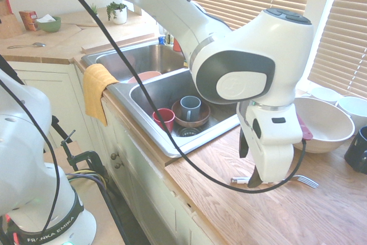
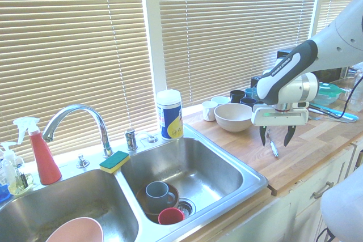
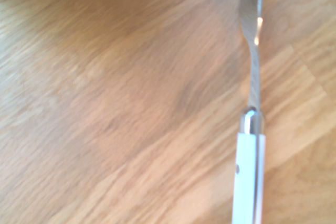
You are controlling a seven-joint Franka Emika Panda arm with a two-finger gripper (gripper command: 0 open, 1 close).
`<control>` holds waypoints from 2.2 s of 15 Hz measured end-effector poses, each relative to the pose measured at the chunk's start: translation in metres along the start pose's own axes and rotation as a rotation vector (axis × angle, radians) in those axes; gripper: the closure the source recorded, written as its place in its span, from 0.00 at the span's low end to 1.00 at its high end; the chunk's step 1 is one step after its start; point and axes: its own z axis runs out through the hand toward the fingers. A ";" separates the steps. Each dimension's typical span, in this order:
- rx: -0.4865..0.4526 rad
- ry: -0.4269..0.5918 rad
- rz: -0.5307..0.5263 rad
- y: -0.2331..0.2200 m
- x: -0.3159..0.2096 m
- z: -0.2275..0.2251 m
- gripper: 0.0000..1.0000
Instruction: Put the fork into the sink
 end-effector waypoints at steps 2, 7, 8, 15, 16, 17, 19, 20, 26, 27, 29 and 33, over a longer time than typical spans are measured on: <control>-0.002 -0.001 0.003 -0.001 0.004 0.007 0.00; 0.000 -0.006 -0.013 -0.004 0.011 0.014 1.00; -0.002 -0.008 -0.015 -0.004 0.011 0.016 1.00; -0.014 -0.017 -0.032 -0.007 0.010 0.027 1.00; -0.013 -0.016 -0.032 -0.007 0.010 0.028 1.00; -0.011 -0.014 -0.032 -0.007 0.011 0.028 1.00; -0.009 -0.012 -0.033 -0.008 0.011 0.028 1.00; -0.009 -0.012 -0.033 -0.008 0.012 0.028 1.00; -0.010 -0.013 -0.039 -0.009 0.010 0.028 1.00; -0.010 -0.013 -0.040 -0.009 0.009 0.028 1.00; -0.008 -0.012 -0.041 -0.010 0.009 0.028 1.00; -0.002 -0.009 -0.026 -0.007 0.013 0.026 1.00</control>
